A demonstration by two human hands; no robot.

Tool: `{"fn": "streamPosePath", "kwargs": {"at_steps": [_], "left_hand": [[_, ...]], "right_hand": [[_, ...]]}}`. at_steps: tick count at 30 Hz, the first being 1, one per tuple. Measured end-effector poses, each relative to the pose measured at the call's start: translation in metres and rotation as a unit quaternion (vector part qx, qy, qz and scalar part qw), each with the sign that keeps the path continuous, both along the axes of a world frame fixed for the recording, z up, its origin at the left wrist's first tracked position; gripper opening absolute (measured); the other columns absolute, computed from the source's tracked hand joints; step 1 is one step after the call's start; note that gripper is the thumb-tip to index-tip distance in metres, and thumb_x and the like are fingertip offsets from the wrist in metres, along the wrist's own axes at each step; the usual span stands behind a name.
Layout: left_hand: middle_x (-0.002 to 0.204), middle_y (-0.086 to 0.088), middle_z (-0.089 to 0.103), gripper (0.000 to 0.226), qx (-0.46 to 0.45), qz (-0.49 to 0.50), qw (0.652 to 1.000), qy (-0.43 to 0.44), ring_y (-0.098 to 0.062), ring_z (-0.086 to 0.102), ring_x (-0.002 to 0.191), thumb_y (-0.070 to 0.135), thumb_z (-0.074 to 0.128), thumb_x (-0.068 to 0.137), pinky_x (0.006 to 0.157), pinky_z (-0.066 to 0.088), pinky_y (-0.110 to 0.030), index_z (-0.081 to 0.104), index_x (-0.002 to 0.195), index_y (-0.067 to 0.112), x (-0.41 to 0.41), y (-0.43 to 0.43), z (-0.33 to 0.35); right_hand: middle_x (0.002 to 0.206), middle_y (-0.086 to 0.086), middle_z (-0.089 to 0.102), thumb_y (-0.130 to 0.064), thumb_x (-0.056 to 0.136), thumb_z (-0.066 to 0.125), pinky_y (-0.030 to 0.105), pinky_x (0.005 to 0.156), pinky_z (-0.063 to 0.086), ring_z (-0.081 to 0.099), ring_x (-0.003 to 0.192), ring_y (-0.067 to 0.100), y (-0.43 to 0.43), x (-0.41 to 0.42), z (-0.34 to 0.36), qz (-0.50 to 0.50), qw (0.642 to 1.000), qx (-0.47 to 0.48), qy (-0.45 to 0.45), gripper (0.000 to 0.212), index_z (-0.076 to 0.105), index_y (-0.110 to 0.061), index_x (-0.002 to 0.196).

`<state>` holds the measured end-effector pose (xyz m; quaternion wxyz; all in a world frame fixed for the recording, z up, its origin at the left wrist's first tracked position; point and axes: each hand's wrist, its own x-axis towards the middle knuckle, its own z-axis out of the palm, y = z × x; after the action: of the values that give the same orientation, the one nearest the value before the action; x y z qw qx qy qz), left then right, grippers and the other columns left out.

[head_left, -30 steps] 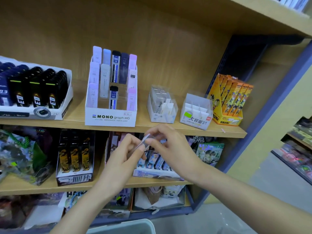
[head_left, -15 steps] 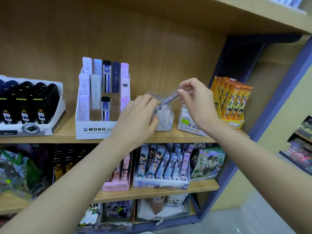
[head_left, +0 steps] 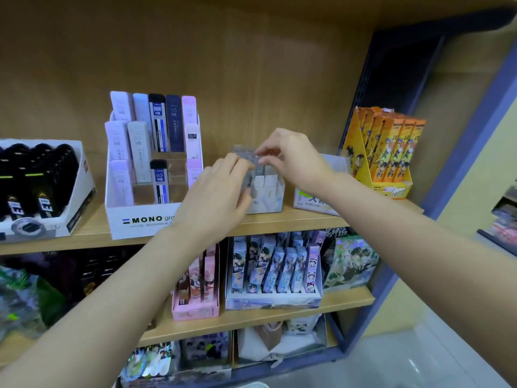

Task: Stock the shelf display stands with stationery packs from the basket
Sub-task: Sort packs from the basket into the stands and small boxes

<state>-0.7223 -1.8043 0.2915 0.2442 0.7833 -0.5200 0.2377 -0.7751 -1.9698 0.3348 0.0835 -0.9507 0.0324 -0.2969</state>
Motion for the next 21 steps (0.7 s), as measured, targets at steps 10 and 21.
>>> {"fn": "streamPosePath", "kwargs": {"at_steps": [10,21], "left_hand": [[0.113,-0.013,0.055,0.036,0.018,0.023,0.996,-0.090,-0.030,0.052,0.103,0.013,0.052,0.088,0.086,0.041,-0.039,0.055,0.123,0.002,-0.003,0.005,-0.004],[0.089,-0.006,0.057,0.024,0.031,-0.004,0.997,-0.072,-0.025,0.049,0.081,0.019,0.043,0.081,0.072,0.032,-0.034,0.059,0.095,0.009,-0.060,0.089,-0.110]], "right_hand": [[0.106,0.005,0.058,-0.014,0.097,0.049,0.035,0.078,0.046,0.056,0.095,0.019,0.014,-0.017,-0.016,-0.049,0.998,-0.024,-0.043,0.018,0.062,-0.008,0.107],[0.087,0.000,0.057,-0.027,0.094,0.037,0.024,0.067,0.031,0.048,0.079,0.015,0.058,-0.104,-0.115,0.012,0.989,-0.141,0.041,0.027,0.061,-0.013,0.093]]}}
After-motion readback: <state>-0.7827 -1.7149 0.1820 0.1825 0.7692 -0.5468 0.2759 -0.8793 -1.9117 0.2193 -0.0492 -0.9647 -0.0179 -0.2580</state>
